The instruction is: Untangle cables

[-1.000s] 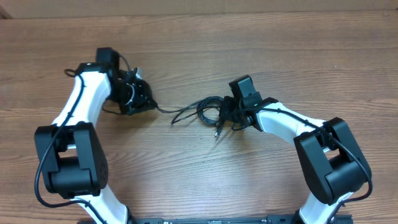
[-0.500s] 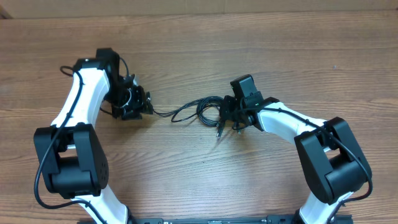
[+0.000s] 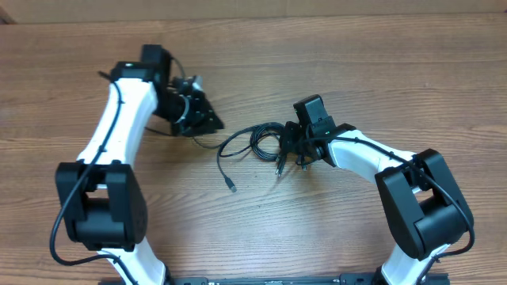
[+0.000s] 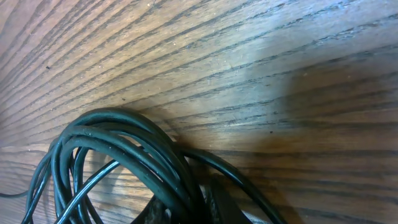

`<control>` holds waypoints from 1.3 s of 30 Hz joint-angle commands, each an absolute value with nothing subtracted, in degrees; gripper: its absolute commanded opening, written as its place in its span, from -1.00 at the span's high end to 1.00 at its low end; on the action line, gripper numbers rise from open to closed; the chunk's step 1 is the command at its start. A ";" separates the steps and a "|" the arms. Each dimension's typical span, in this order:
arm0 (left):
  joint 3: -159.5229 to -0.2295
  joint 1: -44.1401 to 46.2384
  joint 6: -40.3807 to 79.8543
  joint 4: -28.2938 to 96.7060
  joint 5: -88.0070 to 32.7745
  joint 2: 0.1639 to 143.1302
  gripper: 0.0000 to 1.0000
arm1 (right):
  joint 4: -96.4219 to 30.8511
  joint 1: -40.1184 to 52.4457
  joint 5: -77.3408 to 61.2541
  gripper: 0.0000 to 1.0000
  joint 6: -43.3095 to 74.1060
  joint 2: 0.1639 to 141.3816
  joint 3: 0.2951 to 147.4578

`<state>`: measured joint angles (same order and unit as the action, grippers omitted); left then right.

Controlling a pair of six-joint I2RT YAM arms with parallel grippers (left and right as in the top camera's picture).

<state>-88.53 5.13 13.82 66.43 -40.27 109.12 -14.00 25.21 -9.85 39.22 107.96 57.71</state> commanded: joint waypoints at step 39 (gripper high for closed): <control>-72.49 21.15 -4.27 43.88 -19.94 109.40 -0.17 | -14.04 25.02 -9.56 0.71 39.18 109.21 56.62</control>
<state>-73.82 20.64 -3.22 44.58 -18.85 109.14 -14.04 25.21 -10.07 39.20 107.96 57.71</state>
